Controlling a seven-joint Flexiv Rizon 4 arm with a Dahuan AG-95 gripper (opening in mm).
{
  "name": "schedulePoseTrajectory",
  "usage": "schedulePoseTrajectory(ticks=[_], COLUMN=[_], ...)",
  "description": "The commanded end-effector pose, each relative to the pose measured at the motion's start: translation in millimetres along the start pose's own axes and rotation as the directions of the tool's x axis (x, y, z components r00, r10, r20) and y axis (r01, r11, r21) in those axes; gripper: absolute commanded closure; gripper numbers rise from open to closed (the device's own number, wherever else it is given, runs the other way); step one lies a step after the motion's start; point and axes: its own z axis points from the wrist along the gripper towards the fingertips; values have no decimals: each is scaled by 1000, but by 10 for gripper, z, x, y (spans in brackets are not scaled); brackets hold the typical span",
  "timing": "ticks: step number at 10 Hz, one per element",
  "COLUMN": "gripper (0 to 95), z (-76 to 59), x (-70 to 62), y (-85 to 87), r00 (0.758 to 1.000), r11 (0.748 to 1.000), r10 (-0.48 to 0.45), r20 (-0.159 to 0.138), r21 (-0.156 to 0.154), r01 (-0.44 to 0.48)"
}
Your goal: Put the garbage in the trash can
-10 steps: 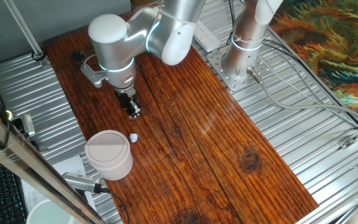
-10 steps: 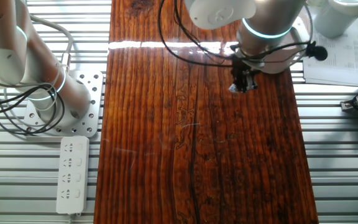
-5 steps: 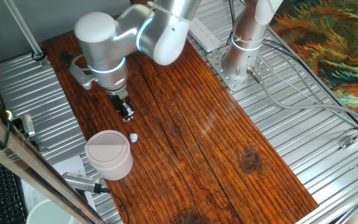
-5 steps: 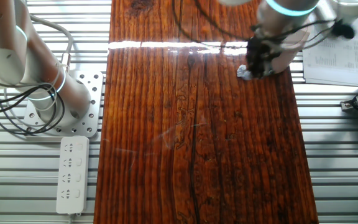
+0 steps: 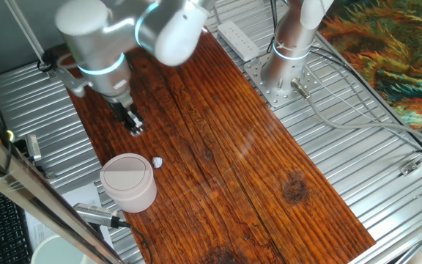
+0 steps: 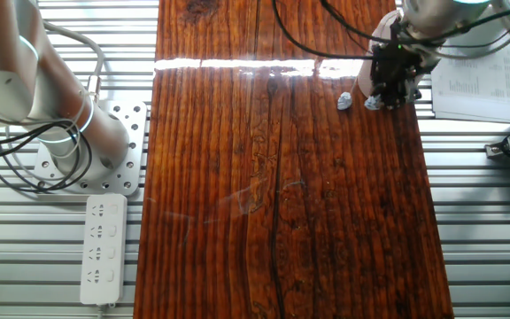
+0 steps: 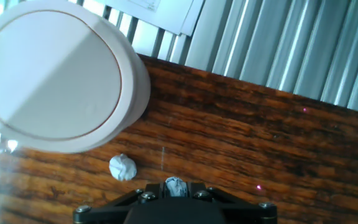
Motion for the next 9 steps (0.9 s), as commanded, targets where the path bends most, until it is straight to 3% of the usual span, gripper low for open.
schedulePoseTrajectory(ticks=[1, 4, 5, 6, 7, 9], gripper=[950, 950, 950, 950, 950, 950], z=[17, 17, 17, 17, 17, -214], x=[-16, -16, -16, -16, -16, -41], y=[-7, -7, -7, -7, -7, 80], r00=[998, 996, 990, 988, 988, 988], r11=[997, 995, 992, 993, 993, 993], r10=[-55, -85, -112, -110, -111, -111], r20=[-10, 38, 84, 108, 109, 106], r21=[54, 54, 61, 47, 46, 47], r01=[56, 83, 107, 106, 106, 106])
